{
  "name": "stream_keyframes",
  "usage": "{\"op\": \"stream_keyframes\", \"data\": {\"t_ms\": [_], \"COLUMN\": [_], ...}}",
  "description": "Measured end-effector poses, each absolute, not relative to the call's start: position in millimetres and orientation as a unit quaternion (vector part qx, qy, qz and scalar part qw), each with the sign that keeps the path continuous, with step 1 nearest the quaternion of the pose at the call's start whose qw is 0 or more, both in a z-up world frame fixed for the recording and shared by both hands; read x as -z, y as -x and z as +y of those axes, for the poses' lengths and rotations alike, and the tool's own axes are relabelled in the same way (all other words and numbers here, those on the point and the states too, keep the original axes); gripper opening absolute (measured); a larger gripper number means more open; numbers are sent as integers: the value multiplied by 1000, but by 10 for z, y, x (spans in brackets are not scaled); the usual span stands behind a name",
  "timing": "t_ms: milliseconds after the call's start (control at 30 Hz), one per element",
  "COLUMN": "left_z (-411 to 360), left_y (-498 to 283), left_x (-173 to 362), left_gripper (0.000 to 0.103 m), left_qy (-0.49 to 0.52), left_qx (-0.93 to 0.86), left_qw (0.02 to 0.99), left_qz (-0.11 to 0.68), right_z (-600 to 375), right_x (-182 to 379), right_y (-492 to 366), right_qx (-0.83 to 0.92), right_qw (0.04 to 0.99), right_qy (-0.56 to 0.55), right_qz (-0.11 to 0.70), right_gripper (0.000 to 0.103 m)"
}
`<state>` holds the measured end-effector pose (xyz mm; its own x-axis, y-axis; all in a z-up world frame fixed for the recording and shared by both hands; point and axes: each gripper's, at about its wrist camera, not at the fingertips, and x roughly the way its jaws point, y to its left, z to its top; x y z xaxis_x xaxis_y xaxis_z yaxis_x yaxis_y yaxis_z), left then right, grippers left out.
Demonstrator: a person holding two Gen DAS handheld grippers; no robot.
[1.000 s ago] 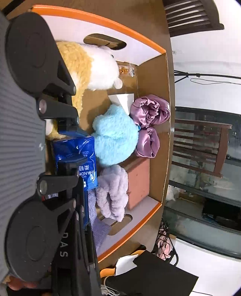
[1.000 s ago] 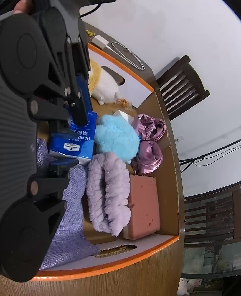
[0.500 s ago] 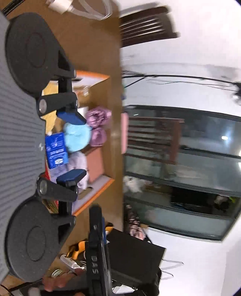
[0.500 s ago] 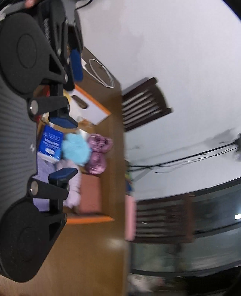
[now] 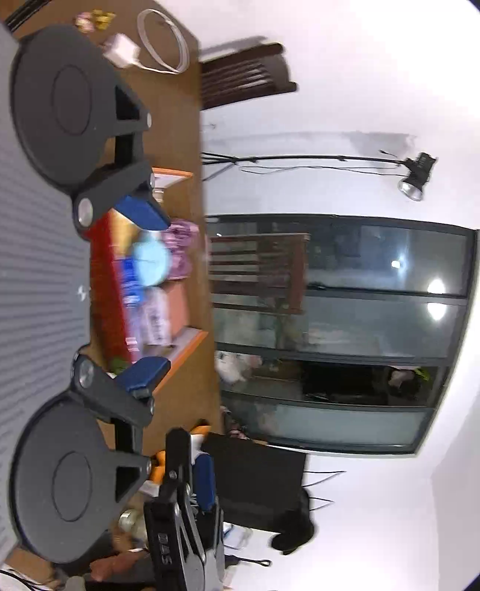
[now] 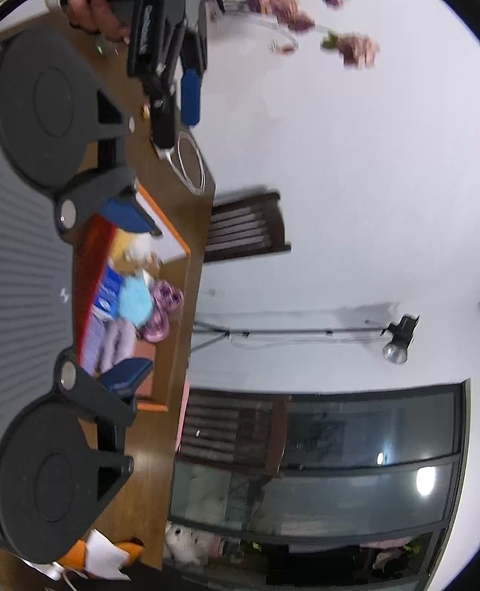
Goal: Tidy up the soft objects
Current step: 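Move the right gripper to the white round puff and grasp it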
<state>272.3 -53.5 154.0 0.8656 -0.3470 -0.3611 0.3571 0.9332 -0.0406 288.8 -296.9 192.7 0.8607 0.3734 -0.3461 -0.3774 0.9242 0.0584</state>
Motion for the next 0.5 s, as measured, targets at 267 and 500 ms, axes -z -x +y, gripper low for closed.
{"op": "stream_keyframes", "data": {"t_ms": [267, 500], "left_z": [-580, -625], "left_y": [-2058, -2133], "left_x": [-896, -682], "left_gripper": [84, 84], "left_qy": [-1, 1], "left_qx": [164, 156], "left_qw": [964, 956], "left_qz": [209, 247], "right_z": [-3005, -3164], "right_x": [-1226, -847], "right_y": [-2092, -1863], "right_qx": [-198, -201], "right_qw": [966, 958], "right_qy": [21, -16], "right_qz": [168, 206], "right_gripper": [86, 87]}}
